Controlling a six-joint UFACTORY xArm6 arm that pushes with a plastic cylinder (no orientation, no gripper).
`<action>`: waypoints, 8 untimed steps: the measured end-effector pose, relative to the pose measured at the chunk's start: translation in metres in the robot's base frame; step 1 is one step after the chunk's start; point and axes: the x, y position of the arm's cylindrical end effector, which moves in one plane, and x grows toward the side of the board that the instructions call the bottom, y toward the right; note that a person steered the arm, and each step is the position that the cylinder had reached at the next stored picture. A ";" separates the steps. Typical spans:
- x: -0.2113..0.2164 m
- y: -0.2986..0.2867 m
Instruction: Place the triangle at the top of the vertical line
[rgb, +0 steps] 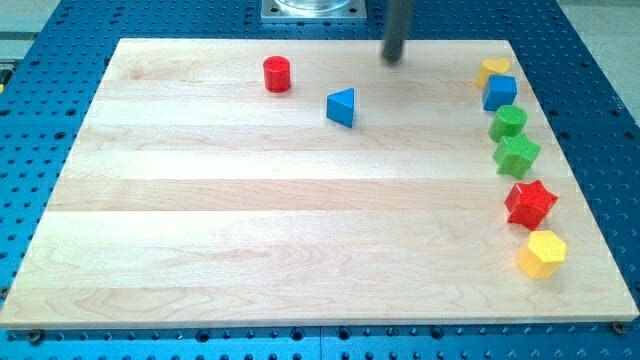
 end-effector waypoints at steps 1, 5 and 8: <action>0.081 -0.082; 0.076 -0.004; 0.049 0.014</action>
